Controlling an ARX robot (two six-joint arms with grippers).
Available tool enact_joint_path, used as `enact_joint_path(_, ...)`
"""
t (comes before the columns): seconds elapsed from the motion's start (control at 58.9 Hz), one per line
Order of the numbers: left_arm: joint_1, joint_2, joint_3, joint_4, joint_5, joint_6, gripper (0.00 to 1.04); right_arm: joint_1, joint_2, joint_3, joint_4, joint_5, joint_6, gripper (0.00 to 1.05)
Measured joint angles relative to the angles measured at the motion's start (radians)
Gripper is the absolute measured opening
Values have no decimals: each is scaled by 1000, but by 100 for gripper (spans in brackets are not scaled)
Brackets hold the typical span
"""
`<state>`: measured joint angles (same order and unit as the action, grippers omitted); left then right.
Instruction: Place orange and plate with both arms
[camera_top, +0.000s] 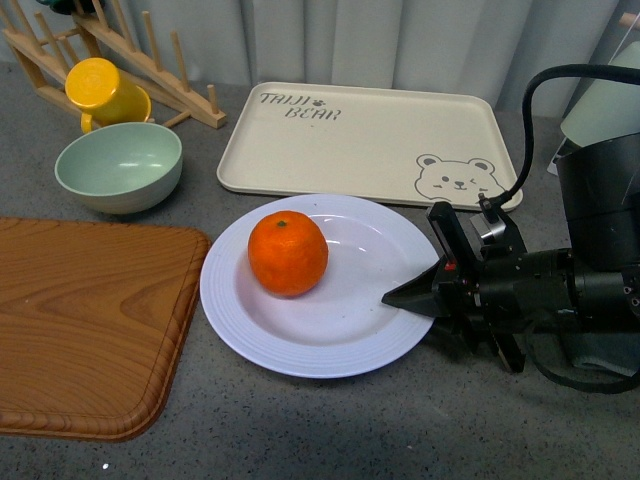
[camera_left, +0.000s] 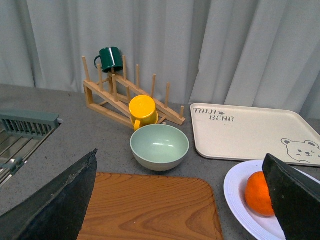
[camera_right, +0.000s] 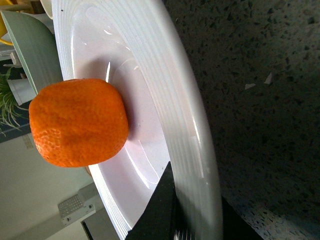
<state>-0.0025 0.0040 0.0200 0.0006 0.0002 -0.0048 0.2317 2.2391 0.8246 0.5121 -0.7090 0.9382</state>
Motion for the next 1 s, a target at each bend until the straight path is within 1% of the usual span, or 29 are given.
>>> enact_joint_path(0.119,0,0,0,0,0,0,98,0,-1,-6,18,-3,-5,4)
enact_joint_path(0.255,0,0,0,0,0,0,98,1,-13,-56,138,-25,35,4)
enact_joint_path(0.356,0,0,0,0,0,0,98,-7,-24,-80,260,-53,89,4)
enact_joint_path(0.458,0,0,0,0,0,0,98,-9,-43,-74,341,-47,143,4)
enact_joint_path(0.543,0,0,0,0,0,0,98,-7,-43,-63,362,-21,172,4)
enact_joint_path(0.594,0,0,0,0,0,0,98,0,-37,-46,400,10,215,4)
enact_joint_path(0.78,0,0,0,0,0,0,98,45,0,65,401,156,311,4)
enact_joint_path(1.001,0,0,0,0,0,0,98,114,60,195,324,349,409,4)
